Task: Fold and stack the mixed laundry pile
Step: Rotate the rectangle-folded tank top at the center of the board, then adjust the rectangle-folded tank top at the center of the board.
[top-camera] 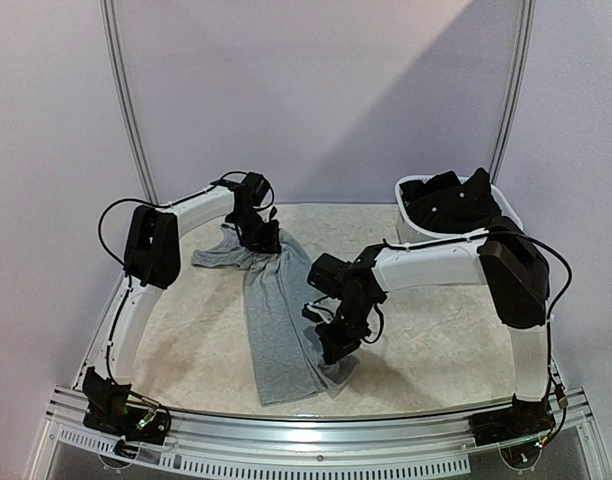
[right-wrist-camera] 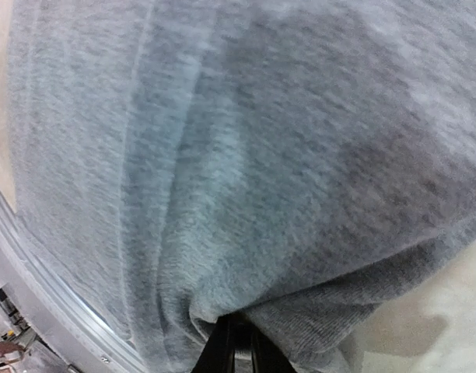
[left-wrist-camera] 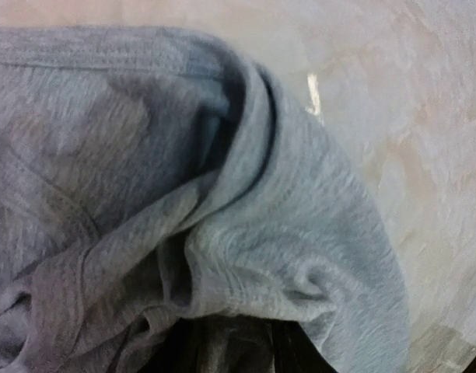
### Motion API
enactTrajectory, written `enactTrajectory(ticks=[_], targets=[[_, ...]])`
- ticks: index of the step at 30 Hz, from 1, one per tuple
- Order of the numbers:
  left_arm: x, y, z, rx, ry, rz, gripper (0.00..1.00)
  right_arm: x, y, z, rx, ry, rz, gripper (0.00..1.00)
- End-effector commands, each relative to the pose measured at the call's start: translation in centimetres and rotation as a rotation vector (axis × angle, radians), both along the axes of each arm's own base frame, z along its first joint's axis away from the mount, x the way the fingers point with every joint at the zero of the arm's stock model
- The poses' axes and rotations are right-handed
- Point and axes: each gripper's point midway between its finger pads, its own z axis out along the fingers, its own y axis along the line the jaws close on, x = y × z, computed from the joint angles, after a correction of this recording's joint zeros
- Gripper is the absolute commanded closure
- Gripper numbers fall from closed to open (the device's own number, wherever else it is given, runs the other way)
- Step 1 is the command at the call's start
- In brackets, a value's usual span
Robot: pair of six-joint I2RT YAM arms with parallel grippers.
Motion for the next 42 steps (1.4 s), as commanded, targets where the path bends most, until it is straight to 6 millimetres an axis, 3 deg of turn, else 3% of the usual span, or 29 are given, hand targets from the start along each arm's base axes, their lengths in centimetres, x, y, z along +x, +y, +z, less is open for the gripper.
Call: enactTrajectory(ticks=[1, 2, 5, 10, 15, 21, 34, 38, 42], targets=[[-0.6, 2.3, 3.5, 0.057, -0.072, 0.014, 0.62, 1.3, -3.8, 2.1, -0.112, -0.080, 0.017, 0.91], [-0.8, 2.6, 5.1, 0.052, -0.098, 0.017, 0.61, 1.5, -4.1, 2.7, -0.116, -0.091, 0.019, 0.91], [-1.5, 4.0, 6.9, 0.064, -0.118, 0.027, 0.60, 2.5, -4.7, 4.3, -0.114, -0.142, 0.005, 0.91], [-2.4, 7.4, 7.4, 0.116, -0.106, 0.077, 0.55, 3.9, -4.9, 6.6, -0.072, -0.195, -0.077, 0.90], [-2.7, 12.1, 5.3, 0.121, -0.034, 0.206, 0.72, 5.5, -4.8, 7.8, -0.057, -0.230, -0.134, 0.90], [-1.7, 12.3, 2.9, 0.059, 0.027, 0.213, 0.87, 7.9, -5.0, 8.1, -0.071, -0.253, -0.182, 0.90], [-0.5, 13.4, -2.8, 0.028, 0.131, 0.309, 0.91, 10.5, -4.5, 7.8, -0.120, -0.272, -0.228, 0.91], [1.4, 15.1, -3.7, 0.012, 0.127, 0.358, 0.88, 11.2, -4.4, 7.5, -0.142, -0.264, -0.232, 0.91], [4.8, 16.1, -3.9, -0.050, 0.084, 0.390, 0.86, 12.1, -4.3, 6.9, -0.157, -0.244, -0.241, 0.91]])
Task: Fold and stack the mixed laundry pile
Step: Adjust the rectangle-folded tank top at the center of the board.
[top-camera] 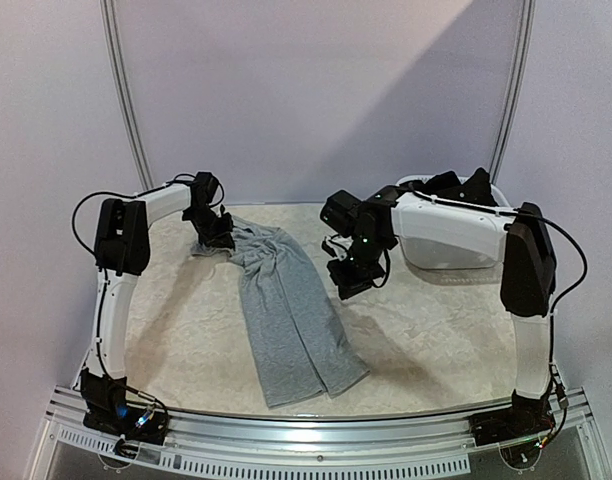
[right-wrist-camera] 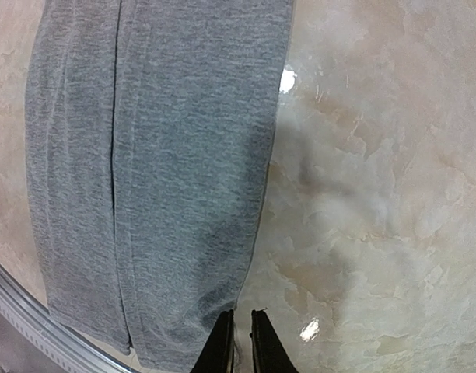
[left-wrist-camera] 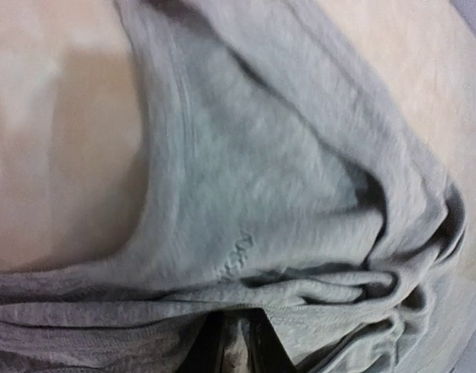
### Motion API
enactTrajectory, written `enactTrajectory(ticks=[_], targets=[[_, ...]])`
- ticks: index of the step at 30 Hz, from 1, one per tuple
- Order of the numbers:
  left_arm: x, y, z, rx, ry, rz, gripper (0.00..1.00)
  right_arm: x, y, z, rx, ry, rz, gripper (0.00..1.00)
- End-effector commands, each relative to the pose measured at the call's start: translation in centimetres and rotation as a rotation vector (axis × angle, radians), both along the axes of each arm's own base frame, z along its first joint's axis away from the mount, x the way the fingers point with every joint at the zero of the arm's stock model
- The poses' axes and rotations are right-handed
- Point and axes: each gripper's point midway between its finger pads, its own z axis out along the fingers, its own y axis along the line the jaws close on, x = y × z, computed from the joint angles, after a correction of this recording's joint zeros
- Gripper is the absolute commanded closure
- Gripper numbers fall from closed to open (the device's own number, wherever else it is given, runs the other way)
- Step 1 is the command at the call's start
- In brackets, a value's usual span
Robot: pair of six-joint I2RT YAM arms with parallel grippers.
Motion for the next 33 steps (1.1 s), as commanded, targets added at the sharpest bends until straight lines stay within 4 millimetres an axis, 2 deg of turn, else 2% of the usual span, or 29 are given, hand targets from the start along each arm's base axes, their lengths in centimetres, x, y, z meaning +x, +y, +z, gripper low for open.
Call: enactTrajectory(ticks=[1, 6, 11, 13, 15, 19, 22, 24, 26, 28, 30, 33], targets=[[3.5, 2.7, -3.2, -0.050, -0.006, 0.070, 0.85, 1.2, -0.7, -1.4, -0.049, 0.034, -0.035, 0.91], [8.8, 2.1, -2.9, -0.217, -0.125, 0.118, 0.82, 3.0, -0.5, -2.7, -0.042, 0.069, -0.077, 0.92], [12.5, 2.7, -2.9, -0.358, -0.237, 0.211, 0.79, 5.0, -0.2, -2.2, -0.021, 0.069, -0.116, 0.92], [13.6, 3.2, -1.6, -0.404, -0.275, 0.249, 0.79, 5.7, 0.0, -1.8, 0.002, 0.064, -0.130, 0.92], [14.4, 3.5, 0.6, -0.414, -0.323, 0.253, 0.78, 6.2, 0.2, -1.3, 0.019, 0.055, -0.134, 0.92], [14.4, 3.4, 5.8, -0.401, -0.394, 0.226, 0.65, 6.6, 0.1, -0.5, 0.036, 0.023, -0.107, 0.90], [13.1, 3.3, 9.3, -0.371, -0.407, 0.200, 0.52, 6.3, -0.3, -0.2, 0.057, 0.007, -0.089, 0.83], [11.6, 3.3, 12.0, -0.326, -0.424, 0.167, 0.47, 6.1, -0.6, 0.2, 0.101, 0.007, -0.090, 0.75], [9.6, 3.2, 14.5, -0.288, -0.429, 0.149, 0.43, 5.7, -1.1, 0.8, 0.130, -0.001, -0.091, 0.72], [7.1, 3.2, 16.0, -0.256, -0.409, 0.137, 0.39, 5.3, -1.4, 1.4, 0.149, -0.009, -0.083, 0.70], [3.6, 3.0, 16.0, -0.203, -0.349, 0.113, 0.35, 4.5, -1.6, 1.5, 0.160, 0.003, -0.063, 0.67], [-2.3, 2.1, 18.0, -0.111, -0.328, 0.063, 0.35, 3.1, -2.0, 0.9, 0.177, 0.038, -0.039, 0.58]])
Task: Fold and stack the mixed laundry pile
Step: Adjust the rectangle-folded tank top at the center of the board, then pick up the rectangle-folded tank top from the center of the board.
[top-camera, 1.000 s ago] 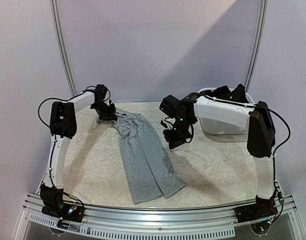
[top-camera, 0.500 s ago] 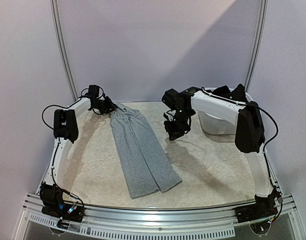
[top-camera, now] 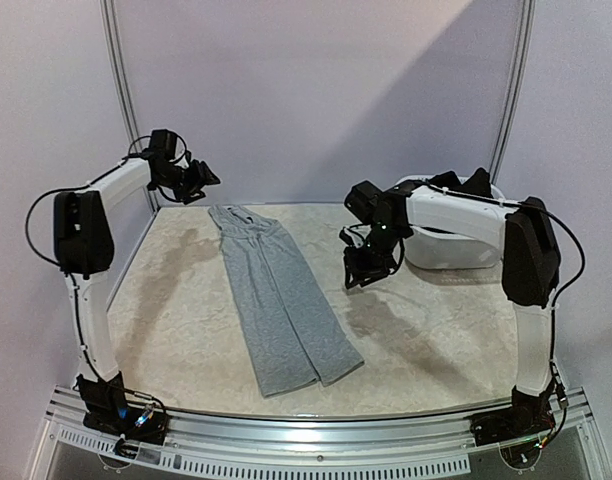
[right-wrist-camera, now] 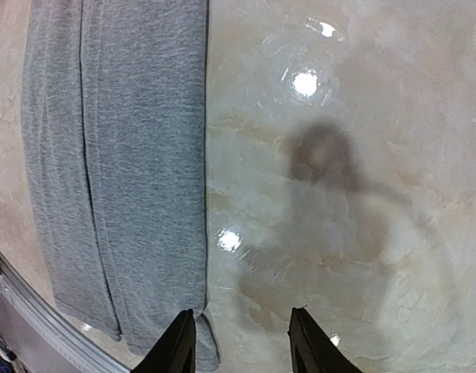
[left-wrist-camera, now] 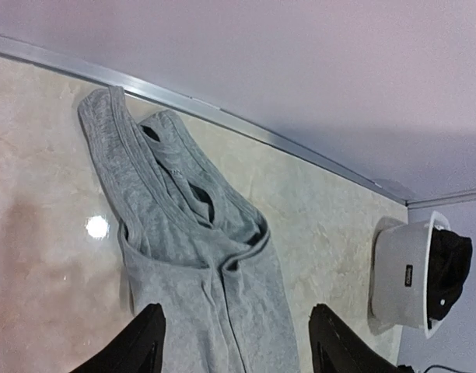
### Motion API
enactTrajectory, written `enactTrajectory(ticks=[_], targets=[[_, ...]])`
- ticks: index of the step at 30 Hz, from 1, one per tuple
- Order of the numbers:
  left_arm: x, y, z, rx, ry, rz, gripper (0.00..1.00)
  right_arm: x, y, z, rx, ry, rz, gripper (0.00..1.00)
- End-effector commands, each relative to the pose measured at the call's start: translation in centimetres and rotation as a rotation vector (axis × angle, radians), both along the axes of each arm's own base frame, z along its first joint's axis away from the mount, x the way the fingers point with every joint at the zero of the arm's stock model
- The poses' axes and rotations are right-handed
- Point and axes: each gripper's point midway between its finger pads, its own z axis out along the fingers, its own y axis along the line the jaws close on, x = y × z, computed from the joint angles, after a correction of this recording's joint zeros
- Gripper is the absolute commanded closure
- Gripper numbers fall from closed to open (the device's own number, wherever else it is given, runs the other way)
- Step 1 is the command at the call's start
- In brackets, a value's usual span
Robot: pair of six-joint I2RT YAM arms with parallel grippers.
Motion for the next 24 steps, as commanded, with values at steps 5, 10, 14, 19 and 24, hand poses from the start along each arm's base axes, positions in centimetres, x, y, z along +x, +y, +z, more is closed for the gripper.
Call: enactTrajectory(ticks=[5, 10, 14, 19, 24], targets=[[-16.4, -3.7, 1.1, 0.175, 0.143, -0.110, 0.38, -3.2, -0.4, 1.1, 0.105, 0.045, 0.056, 0.47], [-25.9, -6.7, -2.4, 0.204, 0.264, -0.190, 0.43, -5.9, -1.2, 0.2, 0.142, 0.096, 0.082, 0.46], [-32.8, -9.0, -6.2, 0.179, 0.346, -0.278, 0.47, -8.0, -1.7, -1.5, 0.172, 0.160, 0.091, 0.48], [-39.0, -11.7, -8.8, 0.163, 0.419, -0.409, 0.50, -9.5, -2.2, -2.5, 0.193, 0.202, 0.075, 0.52], [-42.7, -14.6, -11.0, 0.128, 0.448, -0.497, 0.52, -10.2, -2.6, -3.3, 0.186, 0.217, 0.058, 0.54]])
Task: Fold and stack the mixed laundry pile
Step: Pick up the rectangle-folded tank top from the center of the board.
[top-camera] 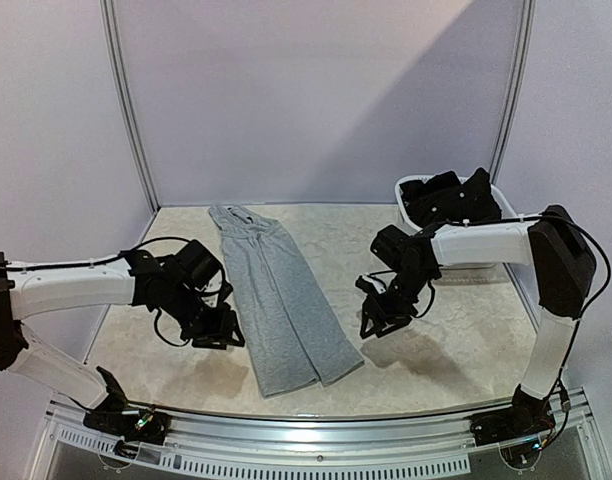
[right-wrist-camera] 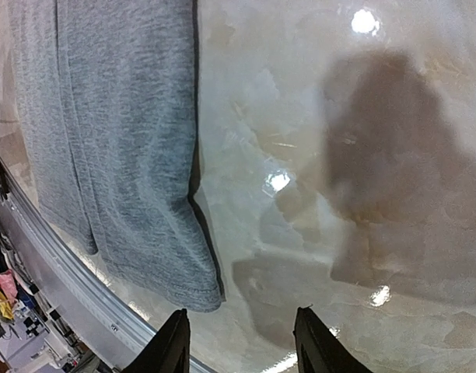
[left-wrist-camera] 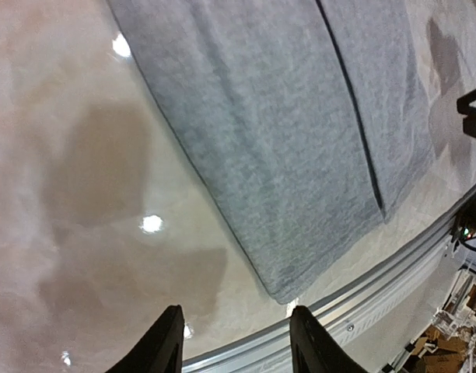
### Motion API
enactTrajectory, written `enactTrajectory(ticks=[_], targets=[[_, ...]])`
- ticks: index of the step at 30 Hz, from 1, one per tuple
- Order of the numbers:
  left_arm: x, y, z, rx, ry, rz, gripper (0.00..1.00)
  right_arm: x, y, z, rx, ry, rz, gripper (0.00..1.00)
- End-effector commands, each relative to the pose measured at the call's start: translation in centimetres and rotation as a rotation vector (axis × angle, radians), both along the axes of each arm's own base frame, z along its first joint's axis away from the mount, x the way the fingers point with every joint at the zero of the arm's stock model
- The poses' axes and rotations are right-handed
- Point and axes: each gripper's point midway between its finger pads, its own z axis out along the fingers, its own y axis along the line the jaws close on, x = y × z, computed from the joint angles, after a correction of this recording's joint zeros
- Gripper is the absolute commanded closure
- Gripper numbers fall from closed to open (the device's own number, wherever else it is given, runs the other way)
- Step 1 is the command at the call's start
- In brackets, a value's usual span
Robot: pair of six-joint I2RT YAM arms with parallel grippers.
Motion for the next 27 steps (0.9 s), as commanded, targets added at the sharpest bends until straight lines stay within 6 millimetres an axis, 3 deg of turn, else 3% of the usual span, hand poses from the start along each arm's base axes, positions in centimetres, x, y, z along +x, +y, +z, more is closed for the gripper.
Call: enactTrajectory(ticks=[1, 10, 15, 27], targets=[[-1.9, -3.0, -1.0, -0.078, 0.016, -0.021, 0.53, -0.1, 0.5, 1.0, 0.046, -0.024, -0.014, 0.54], [-4.6, -7.5, -3.3, 0.006, 0.070, -0.168, 0.57, -1.4, 0.2, 0.3, 0.014, -0.023, -0.031, 0.55], [-5.9, -6.6, -4.1, 0.137, 0.065, -0.159, 0.62, -1.9, 0.4, 0.3, 0.001, -0.029, -0.029, 0.55], [-7.2, -6.2, -5.3, 0.221, 0.074, -0.169, 0.64, -2.5, 0.3, 0.2, -0.011, -0.029, -0.014, 0.56]])
